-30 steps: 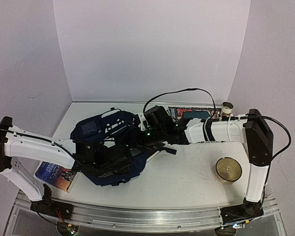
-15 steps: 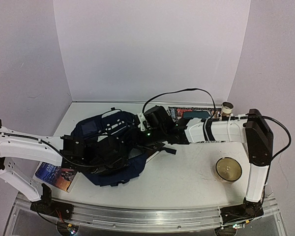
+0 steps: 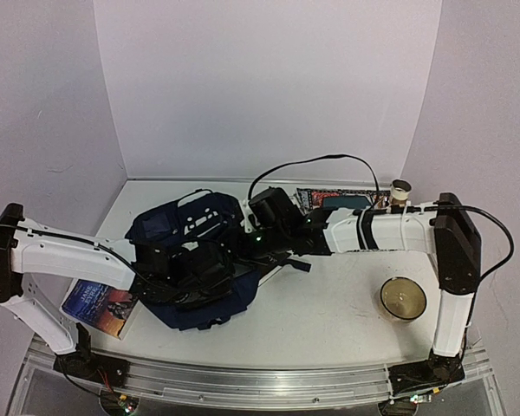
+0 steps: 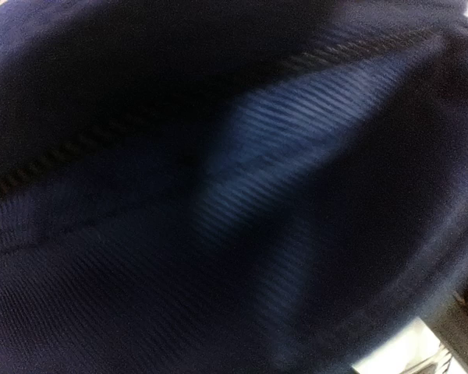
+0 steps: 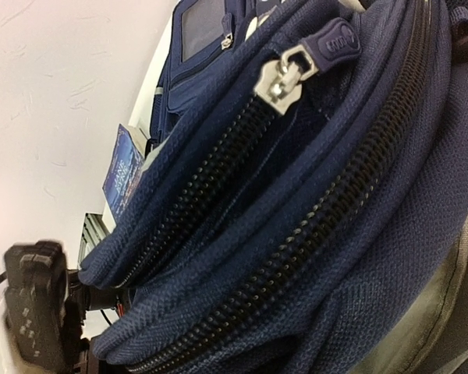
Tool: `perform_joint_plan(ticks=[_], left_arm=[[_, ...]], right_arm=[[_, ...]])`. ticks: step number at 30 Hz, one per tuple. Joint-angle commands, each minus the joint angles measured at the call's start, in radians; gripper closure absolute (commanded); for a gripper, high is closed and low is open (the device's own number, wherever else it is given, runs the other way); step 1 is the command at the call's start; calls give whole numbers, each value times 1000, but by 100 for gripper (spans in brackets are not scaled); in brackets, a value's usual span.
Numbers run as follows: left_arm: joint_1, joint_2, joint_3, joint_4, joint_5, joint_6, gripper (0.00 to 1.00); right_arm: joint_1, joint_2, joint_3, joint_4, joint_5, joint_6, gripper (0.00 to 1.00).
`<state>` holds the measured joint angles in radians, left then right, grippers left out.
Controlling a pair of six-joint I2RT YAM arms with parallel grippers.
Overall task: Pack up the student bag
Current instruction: Unzip the largest pocket of the student bag.
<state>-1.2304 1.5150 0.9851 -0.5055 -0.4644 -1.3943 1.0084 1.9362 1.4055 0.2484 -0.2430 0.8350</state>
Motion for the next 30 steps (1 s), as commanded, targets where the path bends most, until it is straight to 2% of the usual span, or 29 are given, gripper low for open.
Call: perform_joint_plan(ticks=[1,10,22,30], left_arm=[[28,11,-37,-16,-5,-36,62],[28,-76,-78,-13,-36,-16,99],[28,-285,-183,-54,-46,39,100],[31,-401,-199,-324,-92,18,100]], right_arm=[[26,-47,85,81,-27,-32,100],[11,-50,95,73,-7,-74,100],[-93,-102,21,62,0,-138,100],[-169,-120,-34,46,-34,-177,100]])
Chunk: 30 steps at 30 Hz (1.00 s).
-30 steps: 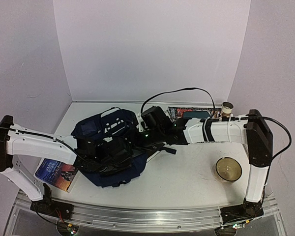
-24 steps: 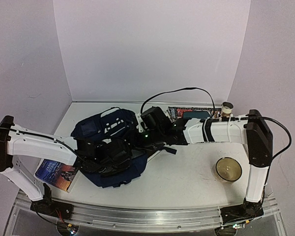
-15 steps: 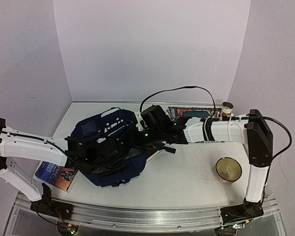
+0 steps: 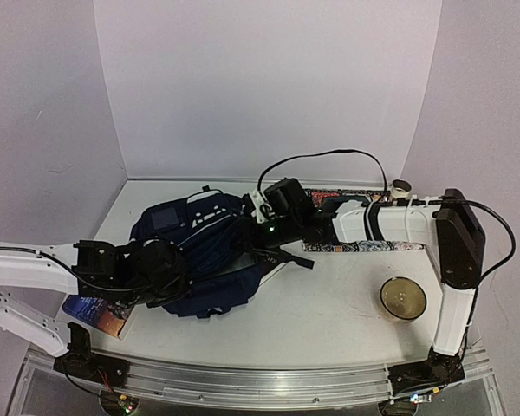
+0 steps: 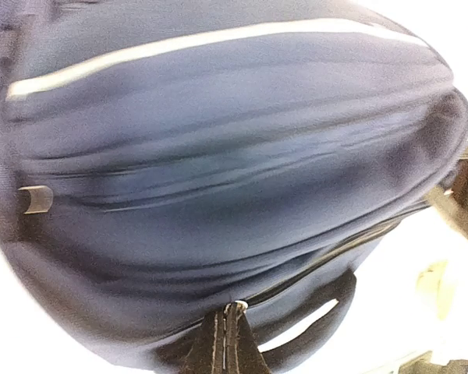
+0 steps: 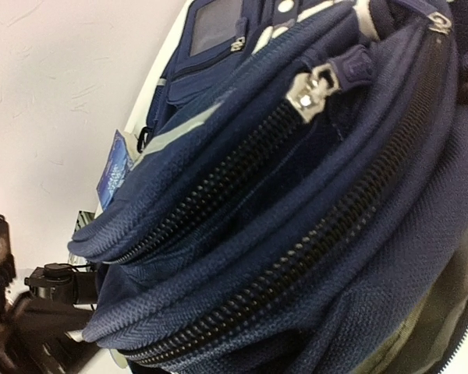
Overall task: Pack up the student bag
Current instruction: Unzip the largest pocket of the student bag.
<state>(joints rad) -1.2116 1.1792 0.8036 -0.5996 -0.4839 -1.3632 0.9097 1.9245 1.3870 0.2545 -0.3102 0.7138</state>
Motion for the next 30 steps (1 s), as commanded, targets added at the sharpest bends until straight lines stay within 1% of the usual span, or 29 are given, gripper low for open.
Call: perform_joint_plan(ticks=[1,4,7,10,12,13,17,20,23,27,30], left_arm=[[13,-82,-24,-264,-69,-23,100],[12,-142,-53,-343,-60,-50,100],[12,-196,-75,-385,-67,-75,100],[13,-211,-77,-380,-81,-74,100],[12,-190,-52,-337,-80,-12,100],[12,-175,-36,-309,-76,19,100],[12,-97,39,-206,-47,147,100],[12,-55,100,-148,-23,230,100],[12,-41,144,-98,10,309,100],[12,-23,181,-41,59,392,100],[13,-6,200,-8,107,439,100]], right_arm=[[-82,-111,-18,38,27,-63,100],[-102,-104,3,30,-3,-87,100],[-103,-68,50,13,-50,-110,100],[-102,-27,76,6,-125,-114,100],[-98,-17,74,4,-148,-119,95],[-97,-17,70,2,-148,-124,89],[-96,-53,44,-31,-127,-178,57],[-90,-110,18,-77,-86,-252,38],[-73,-174,-24,-116,-60,-353,25],[-44,-293,-143,-137,67,-519,17],[-24,-384,-224,-97,60,-659,10]])
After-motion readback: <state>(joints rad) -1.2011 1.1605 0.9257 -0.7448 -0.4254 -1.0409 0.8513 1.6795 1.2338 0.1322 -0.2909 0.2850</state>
